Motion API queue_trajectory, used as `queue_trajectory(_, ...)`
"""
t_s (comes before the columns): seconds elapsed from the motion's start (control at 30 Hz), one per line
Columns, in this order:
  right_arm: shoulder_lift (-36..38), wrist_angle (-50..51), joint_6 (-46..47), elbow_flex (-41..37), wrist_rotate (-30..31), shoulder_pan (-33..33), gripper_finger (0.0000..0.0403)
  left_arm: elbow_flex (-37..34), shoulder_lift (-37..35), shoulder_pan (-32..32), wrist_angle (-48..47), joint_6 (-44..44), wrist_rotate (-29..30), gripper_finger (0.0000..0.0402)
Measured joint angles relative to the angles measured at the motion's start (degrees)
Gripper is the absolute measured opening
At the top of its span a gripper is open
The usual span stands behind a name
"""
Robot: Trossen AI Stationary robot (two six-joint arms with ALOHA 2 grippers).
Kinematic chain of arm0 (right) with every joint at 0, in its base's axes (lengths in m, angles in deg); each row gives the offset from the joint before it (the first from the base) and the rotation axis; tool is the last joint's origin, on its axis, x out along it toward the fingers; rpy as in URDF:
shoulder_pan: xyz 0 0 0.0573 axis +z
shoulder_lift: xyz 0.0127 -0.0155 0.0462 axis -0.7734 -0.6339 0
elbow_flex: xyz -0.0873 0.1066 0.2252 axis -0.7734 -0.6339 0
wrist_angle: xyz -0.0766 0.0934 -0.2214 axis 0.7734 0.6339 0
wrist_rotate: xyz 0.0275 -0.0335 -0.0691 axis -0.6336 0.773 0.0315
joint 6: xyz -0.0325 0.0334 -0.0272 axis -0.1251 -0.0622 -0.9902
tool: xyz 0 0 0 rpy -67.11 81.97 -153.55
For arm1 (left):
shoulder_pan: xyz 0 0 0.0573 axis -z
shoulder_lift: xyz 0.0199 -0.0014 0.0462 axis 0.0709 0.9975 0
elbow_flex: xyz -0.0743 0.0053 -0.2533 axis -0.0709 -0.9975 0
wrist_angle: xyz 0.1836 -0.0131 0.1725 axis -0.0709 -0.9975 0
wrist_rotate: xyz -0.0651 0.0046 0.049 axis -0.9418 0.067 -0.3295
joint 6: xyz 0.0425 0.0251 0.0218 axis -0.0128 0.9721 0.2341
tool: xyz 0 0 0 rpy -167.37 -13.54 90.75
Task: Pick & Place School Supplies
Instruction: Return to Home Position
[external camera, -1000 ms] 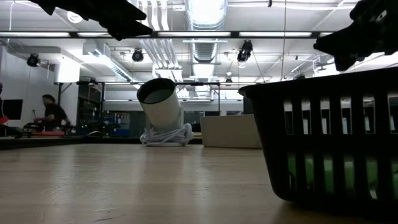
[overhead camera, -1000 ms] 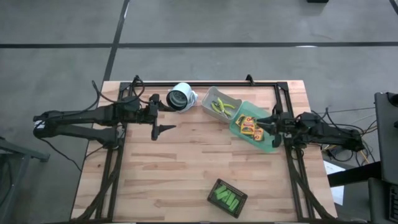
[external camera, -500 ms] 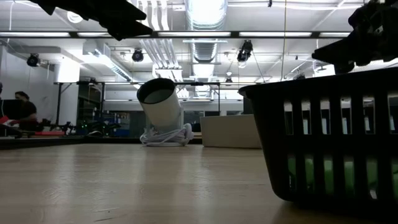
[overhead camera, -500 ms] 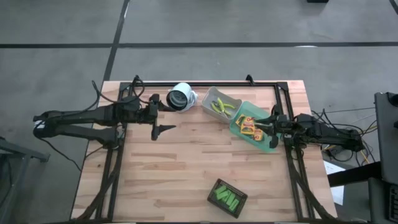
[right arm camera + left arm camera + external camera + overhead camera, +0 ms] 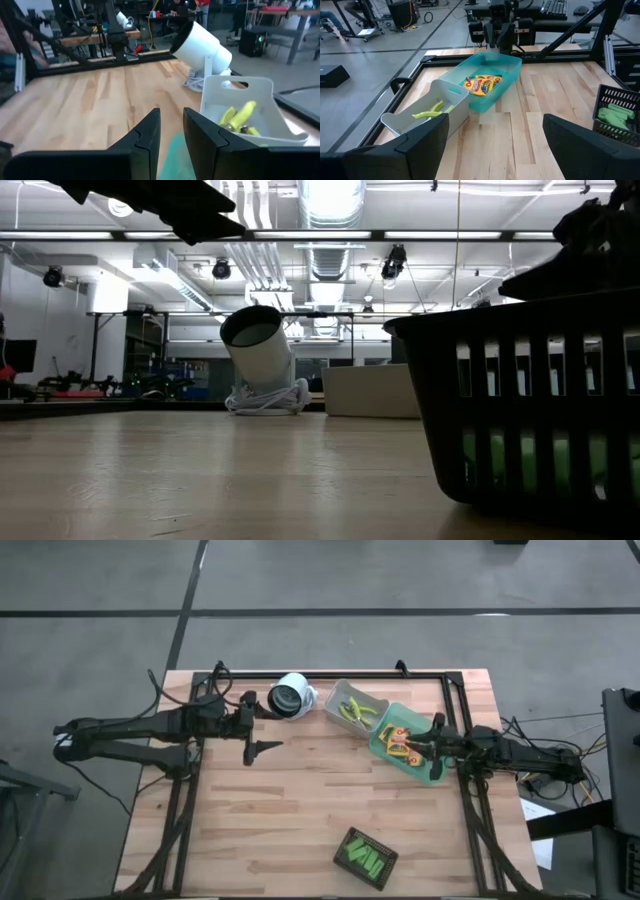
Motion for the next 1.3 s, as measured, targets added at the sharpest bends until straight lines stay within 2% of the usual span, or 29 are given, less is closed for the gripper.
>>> queue_trajectory(0.33,-0.04,0.02,9.65,0.00,0.06,0.00,0.0082,0.01,-0.01,0.00,-0.02,-0.01,0.00,0.0328)
queue_trajectory(1.3,-0.07,0.02,9.30,0.00,0.00,-0.02,0.0082,0.02,0.01,0.00,-0.01,-0.01,-0.01,0.0328)
